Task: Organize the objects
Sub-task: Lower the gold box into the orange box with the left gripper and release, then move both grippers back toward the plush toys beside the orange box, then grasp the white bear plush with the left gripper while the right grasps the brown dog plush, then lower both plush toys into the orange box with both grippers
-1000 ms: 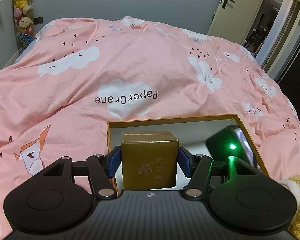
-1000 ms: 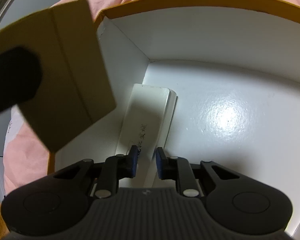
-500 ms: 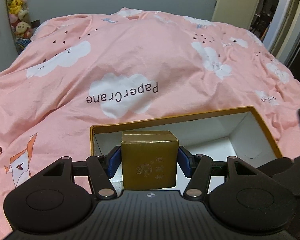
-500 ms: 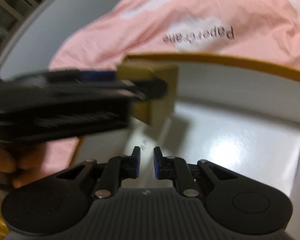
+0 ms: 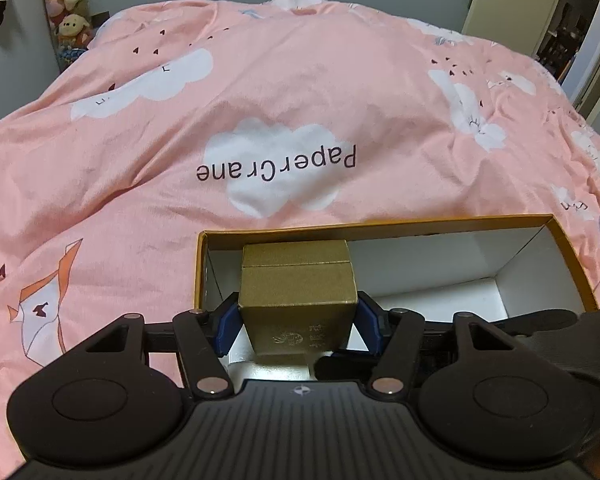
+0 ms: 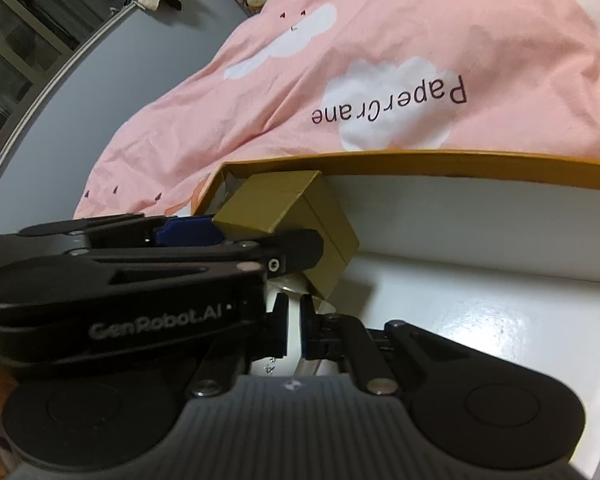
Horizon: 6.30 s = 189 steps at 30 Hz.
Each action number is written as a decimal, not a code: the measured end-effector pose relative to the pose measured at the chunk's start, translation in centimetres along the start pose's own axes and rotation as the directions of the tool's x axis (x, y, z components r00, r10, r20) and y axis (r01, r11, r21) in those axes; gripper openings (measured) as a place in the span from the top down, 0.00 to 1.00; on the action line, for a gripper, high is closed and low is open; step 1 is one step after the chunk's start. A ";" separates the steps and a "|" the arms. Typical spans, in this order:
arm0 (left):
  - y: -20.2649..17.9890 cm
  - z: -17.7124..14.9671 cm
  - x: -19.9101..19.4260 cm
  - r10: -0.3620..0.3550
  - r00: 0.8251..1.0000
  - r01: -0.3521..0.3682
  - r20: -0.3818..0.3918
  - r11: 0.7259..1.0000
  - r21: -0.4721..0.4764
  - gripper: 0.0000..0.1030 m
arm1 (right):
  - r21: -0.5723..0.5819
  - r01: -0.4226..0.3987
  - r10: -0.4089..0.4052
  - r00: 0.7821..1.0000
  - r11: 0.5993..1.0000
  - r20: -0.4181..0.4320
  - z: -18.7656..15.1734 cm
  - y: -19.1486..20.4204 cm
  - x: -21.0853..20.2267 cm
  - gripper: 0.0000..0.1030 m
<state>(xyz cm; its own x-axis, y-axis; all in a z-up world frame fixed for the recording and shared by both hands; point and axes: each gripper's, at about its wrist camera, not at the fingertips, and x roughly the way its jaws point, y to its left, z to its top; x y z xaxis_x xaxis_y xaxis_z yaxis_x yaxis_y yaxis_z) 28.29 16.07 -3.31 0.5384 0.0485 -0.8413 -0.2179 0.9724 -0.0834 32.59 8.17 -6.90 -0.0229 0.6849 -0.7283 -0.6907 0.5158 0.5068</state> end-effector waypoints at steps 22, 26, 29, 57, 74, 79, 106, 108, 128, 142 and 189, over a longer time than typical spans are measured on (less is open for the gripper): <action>2.2 -0.8 -5.4 -0.068 0.985 0.078 0.160 0.995 -0.061 0.31 | -0.008 0.190 -0.190 0.982 0.982 0.004 0.2 0.3 -0.8 0.90; 3.1 -1.1 -5.9 -0.058 0.985 0.073 0.161 0.993 -0.091 0.31 | -0.022 0.237 -0.237 0.972 0.971 0.009 0.8 0.5 -0.3 0.91; 3.6 -1.3 -5.9 -0.044 0.987 0.060 0.156 0.993 -0.105 0.31 | -0.039 0.231 -0.231 0.973 0.972 0.003 1.0 1.0 0.7 0.94; -2.7 -13.3 -15.5 -0.250 0.959 0.255 0.132 0.967 -0.023 0.40 | -0.107 0.313 -0.276 0.922 0.944 0.272 -14.7 5.8 -17.2 0.87; -12.1 -17.6 -8.1 -0.247 0.957 0.244 -0.149 0.969 -0.040 0.30 | 0.115 0.470 -0.483 0.859 0.875 0.171 -25.4 0.3 -20.0 0.69; -12.8 -18.3 -6.5 -0.205 0.958 0.191 -0.201 0.978 -0.089 0.28 | 0.087 0.479 -0.487 0.859 0.873 0.161 -26.2 -0.5 -19.8 0.68; -12.3 -18.5 -6.8 -0.248 0.948 0.221 -0.201 0.964 -0.148 0.37 | 0.003 0.489 -0.486 0.866 0.872 0.118 -25.6 -0.5 -19.4 0.61; -12.0 -18.3 -8.0 -0.257 0.954 0.239 -0.156 0.963 -0.127 0.37 | 0.006 0.477 -0.475 0.872 0.879 0.117 -25.3 -0.3 -19.6 0.61; -8.7 -17.7 -9.2 -0.217 0.971 0.216 -0.095 0.976 -0.023 0.31 | -0.055 0.457 -0.458 0.889 0.888 -0.018 -21.7 -0.8 -16.5 0.60; -9.8 -18.7 -9.0 -0.171 0.966 0.188 -0.195 0.980 0.072 0.36 | -0.317 0.519 -0.583 0.797 0.794 -0.154 -20.5 -0.9 -11.7 0.58; -3.5 -4.1 -4.6 -0.254 0.965 0.258 0.066 0.965 -0.051 0.43 | 0.013 0.318 -0.313 0.925 0.948 0.218 -5.6 0.1 -13.6 0.68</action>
<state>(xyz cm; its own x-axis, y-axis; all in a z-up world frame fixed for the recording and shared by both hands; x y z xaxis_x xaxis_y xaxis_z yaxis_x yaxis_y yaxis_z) 23.18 11.55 -1.33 0.6286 -0.1855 -0.7553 -0.1129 0.9391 -0.3246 28.84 -3.96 0.44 0.3523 0.5840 -0.7313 -0.6526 0.7134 0.2554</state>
